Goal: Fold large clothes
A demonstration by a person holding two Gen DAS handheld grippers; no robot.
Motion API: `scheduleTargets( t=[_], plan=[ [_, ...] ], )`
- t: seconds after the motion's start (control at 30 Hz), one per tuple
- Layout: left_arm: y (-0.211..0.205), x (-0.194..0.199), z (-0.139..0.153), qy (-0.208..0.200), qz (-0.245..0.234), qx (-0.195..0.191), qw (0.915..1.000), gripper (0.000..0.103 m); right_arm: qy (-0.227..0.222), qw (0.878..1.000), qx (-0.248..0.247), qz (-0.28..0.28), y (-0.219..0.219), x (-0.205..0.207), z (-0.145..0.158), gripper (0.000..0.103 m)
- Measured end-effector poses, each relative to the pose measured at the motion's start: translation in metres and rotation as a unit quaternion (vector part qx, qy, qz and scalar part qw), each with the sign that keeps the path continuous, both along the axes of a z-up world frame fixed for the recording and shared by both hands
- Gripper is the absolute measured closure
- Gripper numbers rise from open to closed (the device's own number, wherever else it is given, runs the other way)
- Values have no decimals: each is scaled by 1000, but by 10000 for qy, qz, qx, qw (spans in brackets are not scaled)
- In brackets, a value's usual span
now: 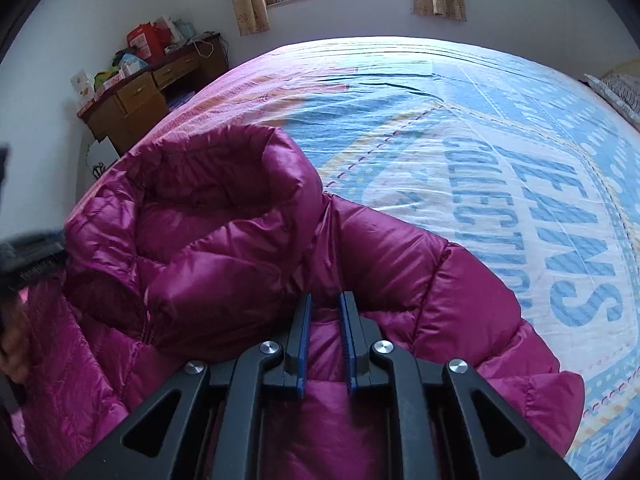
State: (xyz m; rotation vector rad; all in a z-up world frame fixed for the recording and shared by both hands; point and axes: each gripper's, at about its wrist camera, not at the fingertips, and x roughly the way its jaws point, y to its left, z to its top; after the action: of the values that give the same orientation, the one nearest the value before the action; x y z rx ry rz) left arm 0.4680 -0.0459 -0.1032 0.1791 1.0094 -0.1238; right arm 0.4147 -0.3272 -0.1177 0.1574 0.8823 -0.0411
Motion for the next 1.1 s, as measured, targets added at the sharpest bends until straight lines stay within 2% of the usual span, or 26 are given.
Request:
scheduleTargets(
  t=[0.07,0.13,0.17,0.2,0.23,0.27,0.3,0.37,0.4,0.5,0.53,0.57,0.6,0.63,0.67,0.7,0.73,0.8,0.9,0.97,1.03,1.1],
  plan=[
    [9,-2,-3,-75,119,-324,9994,77,-125,9994,289,-150,-7,-9,8,88],
    [19,-3,12,-190,183,-832,9962,76,-453,9962,701,-262,-18,-22,27,86],
    [22,-2,20,-244,219,-978,9947,73,-580,9938,923,-208,-22,-25,40,72],
    [23,1,28,-298,251,-1028,9939,59,-639,9919,1083,-156,-25,-23,51,59],
    [21,5,40,-365,240,-1032,9937,38,-686,9904,1198,-120,-27,-19,61,29],
    [18,9,47,-416,186,-1047,9935,30,-725,9893,1264,-113,-26,-16,68,12],
    [11,13,57,-512,109,-1063,9930,25,-796,9867,1415,-76,-27,-7,77,11],
    [-2,21,66,-545,-52,-982,9937,21,-727,9854,1534,-86,-24,12,83,11],
    [-10,27,67,-473,-154,-928,9944,13,-529,9882,1434,-79,-21,27,80,11],
    [-35,39,57,-290,-222,-552,9978,11,-7,9969,784,-9,1,59,58,12],
    [-40,40,52,-236,-278,-399,9985,12,53,9986,524,-21,8,64,50,22],
    [-47,42,46,-173,-325,-187,9991,13,84,9991,417,35,8,66,47,52],
    [-50,43,39,-107,-324,13,9994,18,201,9994,275,115,13,67,40,71],
    [-45,43,36,-73,-343,61,9994,31,316,9993,139,132,14,65,36,86],
    [-42,39,32,-9,-405,60,9992,41,348,9993,8,156,16,61,33,86],
    [-40,36,29,56,-472,31,9989,68,261,9993,-96,245,17,55,35,86],
    [-37,32,27,80,-543,-18,9985,90,174,9991,-238,299,16,47,36,87],
    [-30,16,28,-210,-603,-45,9980,90,12,9981,-541,278,11,28,41,87],
    [-15,-8,32,-744,-571,-43,9956,90,2,9990,-454,22,-9,12,34,87],
    [-6,-10,27,-755,-441,-148,9961,89,115,9996,-241,-119,-21,11,20,87],
    [2,-6,12,-558,-230,-296,9977,87,103,9997,60,-220,-28,6,4,87],
    [8,-3,-4,-458,-109,-435,9979,84,-127,9992,-252,-275,-20,0,1,88]
  ],
)
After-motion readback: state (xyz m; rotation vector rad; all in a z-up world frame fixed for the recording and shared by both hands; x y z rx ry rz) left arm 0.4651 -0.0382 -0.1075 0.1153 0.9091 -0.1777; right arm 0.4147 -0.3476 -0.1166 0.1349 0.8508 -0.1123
